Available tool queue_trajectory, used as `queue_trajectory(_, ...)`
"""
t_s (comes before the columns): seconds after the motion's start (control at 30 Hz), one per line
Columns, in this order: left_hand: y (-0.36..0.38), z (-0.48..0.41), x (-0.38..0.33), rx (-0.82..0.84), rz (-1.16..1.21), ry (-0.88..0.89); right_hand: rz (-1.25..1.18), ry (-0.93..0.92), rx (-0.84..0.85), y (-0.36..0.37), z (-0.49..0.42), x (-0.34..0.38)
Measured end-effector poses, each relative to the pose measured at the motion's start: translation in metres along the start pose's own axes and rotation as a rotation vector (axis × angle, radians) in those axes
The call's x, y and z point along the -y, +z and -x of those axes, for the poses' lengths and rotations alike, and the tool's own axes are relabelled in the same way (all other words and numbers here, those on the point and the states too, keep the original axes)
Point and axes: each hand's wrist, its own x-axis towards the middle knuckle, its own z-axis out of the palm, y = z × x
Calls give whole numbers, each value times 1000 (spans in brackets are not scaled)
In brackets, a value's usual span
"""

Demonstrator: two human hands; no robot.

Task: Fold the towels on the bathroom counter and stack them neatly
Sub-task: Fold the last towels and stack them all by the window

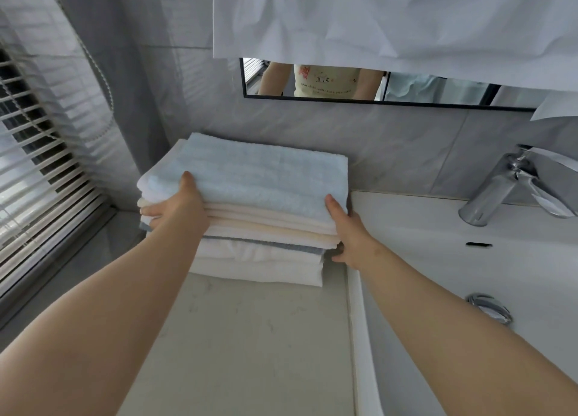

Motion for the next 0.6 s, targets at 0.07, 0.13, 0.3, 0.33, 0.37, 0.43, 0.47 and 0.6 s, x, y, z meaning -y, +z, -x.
queue_trajectory(0.07,-5,-7,2,8,-87,24,-55,136,75,0,-2,0)
queue_trajectory(0.13,-9,-10,5,25,-105,30,-79,174,117,-2,-6,1)
queue_trajectory(0.3,-10,-4,-1,92,53,-55,28,147,69,-6,-2,17)
queue_trajectory(0.33,-10,0,-4,99,67,-74,42,147,63,-5,-2,21)
queue_trajectory(0.37,-10,3,-5,103,86,-92,47,151,56,-5,-2,24)
queue_trajectory(0.43,-11,8,-7,109,131,-119,19,174,48,-5,-2,29)
queue_trajectory(0.47,-11,10,-7,108,160,-143,-12,197,47,-5,-4,32)
queue_trajectory(0.6,-12,25,6,216,226,-338,-157,257,86,-1,-6,42)
